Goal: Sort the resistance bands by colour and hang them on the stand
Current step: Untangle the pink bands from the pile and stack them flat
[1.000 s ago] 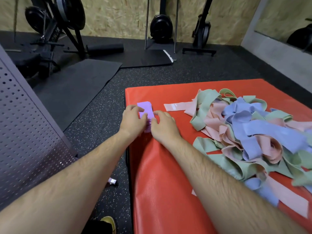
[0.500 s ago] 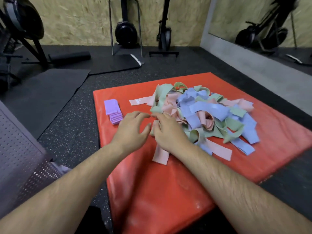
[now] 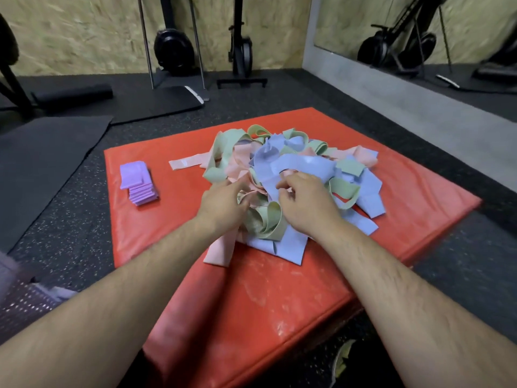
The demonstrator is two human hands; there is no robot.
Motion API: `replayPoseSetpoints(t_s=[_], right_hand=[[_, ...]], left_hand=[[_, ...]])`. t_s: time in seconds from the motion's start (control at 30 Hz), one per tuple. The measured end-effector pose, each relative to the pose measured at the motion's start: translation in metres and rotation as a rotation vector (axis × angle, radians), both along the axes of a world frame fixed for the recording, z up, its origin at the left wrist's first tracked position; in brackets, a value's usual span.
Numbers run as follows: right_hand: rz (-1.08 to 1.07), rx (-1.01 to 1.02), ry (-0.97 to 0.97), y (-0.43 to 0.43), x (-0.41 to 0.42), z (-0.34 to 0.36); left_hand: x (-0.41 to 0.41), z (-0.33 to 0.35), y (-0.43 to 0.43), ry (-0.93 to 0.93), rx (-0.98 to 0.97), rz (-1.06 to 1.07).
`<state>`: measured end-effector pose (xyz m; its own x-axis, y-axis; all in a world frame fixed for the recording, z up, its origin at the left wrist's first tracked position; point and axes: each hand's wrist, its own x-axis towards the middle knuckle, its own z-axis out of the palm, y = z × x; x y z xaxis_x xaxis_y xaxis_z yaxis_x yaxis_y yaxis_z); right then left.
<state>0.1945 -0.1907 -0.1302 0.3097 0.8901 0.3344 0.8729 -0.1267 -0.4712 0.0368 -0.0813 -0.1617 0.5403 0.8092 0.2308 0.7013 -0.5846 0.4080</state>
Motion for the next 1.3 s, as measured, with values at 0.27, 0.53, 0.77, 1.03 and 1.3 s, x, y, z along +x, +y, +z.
replayPoseSetpoints(t_s=[0.27, 0.53, 0.77, 1.03, 1.3], right_hand=[[0.045, -0.164, -0.014, 0.037, -0.021, -0.009], [0.076, -0.051, 0.337, 0.062, -0.043, 0.002], [0.146, 0.187, 0.341, 0.072, -0.05, 0.04], [0.294, 0.066, 0.44, 0.07, -0.053, 0.039], [0.356, -0.134, 0.425, 0.066, -0.057, 0.042]], left_hand=[[0.009, -0.009, 0.015, -0.3, -0.172, -0.059], [-0.012, 0.044, 0.021, -0.763, -0.06, -0.036], [-0.047, 0.067, 0.025, -0.689, -0.032, -0.1], [-0.057, 0.072, 0.025, -0.824, -0.361, -0.133], [-0.061, 0.064, 0.014, -0.84, -0.225, -0.01]])
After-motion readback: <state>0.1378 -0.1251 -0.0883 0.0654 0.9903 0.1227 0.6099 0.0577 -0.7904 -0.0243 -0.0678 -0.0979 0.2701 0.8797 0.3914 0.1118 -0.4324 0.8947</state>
